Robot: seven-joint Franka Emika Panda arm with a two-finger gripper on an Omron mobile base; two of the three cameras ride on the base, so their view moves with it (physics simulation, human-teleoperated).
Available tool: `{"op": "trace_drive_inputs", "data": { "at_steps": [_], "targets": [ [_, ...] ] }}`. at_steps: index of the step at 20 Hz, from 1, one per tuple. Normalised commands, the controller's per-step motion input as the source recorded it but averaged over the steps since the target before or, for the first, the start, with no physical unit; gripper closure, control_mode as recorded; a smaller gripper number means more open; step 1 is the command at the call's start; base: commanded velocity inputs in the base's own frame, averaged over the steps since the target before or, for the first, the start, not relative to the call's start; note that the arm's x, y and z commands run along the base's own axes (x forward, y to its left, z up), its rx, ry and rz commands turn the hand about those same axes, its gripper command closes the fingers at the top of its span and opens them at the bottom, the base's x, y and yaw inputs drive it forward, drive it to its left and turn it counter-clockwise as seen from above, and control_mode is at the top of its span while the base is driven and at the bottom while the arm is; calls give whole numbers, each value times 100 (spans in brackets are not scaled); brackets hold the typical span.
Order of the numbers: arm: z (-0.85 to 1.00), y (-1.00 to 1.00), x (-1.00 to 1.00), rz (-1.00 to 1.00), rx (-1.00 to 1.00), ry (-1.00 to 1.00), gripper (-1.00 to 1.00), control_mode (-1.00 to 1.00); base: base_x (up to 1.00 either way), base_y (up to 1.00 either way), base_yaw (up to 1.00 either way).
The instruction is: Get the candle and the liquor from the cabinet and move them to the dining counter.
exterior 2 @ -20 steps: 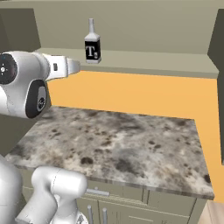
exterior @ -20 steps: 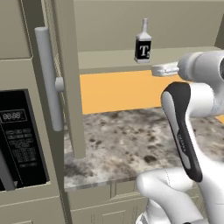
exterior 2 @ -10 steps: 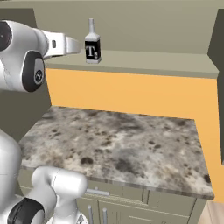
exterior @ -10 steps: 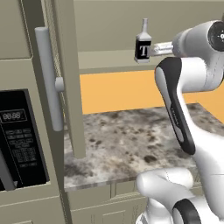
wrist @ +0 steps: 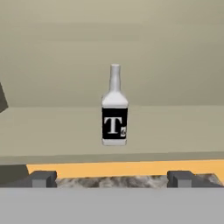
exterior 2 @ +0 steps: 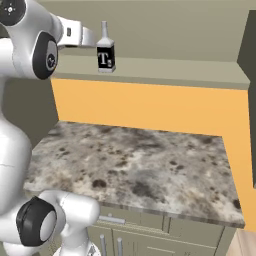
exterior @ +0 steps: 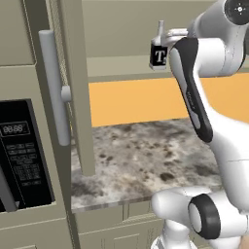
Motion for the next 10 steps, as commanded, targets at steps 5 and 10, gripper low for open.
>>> {"op": "trace_drive_inputs", "data": {
  "at_steps": [5, 10],
  "targets": [
    [-1, 0, 45, 0, 6, 0, -100, -100, 0, 0, 0],
    [-15, 0, 44, 0, 3, 0, -100, -100, 0, 0, 0]
  ]
}}
